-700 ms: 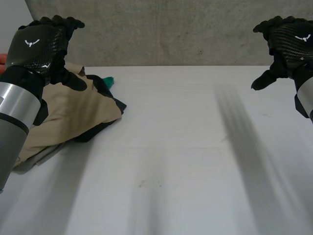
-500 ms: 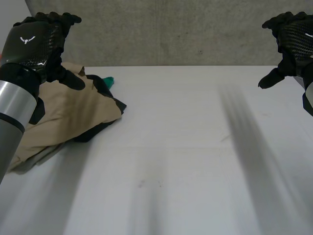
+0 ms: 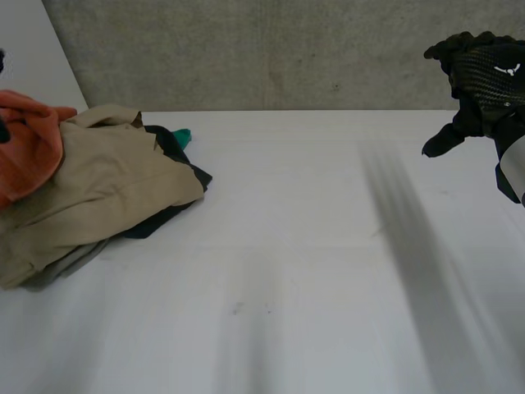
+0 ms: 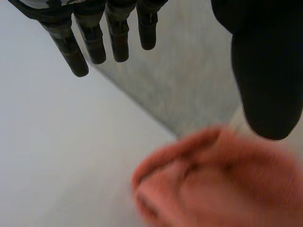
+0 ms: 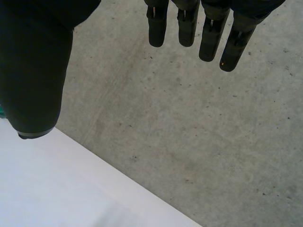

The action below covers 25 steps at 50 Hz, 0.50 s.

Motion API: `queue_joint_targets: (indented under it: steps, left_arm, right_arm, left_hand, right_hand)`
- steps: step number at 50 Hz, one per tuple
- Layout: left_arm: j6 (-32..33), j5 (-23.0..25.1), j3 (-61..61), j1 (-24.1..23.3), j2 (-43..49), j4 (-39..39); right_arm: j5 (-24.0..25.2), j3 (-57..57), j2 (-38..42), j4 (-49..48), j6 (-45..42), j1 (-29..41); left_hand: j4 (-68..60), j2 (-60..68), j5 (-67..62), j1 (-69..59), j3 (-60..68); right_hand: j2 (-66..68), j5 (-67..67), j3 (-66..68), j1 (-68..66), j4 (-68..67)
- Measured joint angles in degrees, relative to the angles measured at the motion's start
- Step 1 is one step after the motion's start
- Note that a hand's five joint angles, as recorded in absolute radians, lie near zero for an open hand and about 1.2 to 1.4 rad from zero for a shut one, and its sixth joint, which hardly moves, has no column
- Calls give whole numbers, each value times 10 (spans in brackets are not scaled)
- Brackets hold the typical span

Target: Fold the laundry.

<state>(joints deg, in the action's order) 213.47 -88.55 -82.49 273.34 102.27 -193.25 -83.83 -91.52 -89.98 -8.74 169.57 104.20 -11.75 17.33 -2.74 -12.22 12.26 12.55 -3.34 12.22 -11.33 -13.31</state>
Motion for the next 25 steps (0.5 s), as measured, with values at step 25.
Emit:
queue_joint_targets:
  steps: [25]
  left_arm:
    - [54,55,205,23,214,-47]
  right_arm:
    - [2,-12,0,-5,-1,-3]
  left_hand:
    - [-567,506,-519,-476,546]
  right_hand:
    - [0,0,0,0,0]
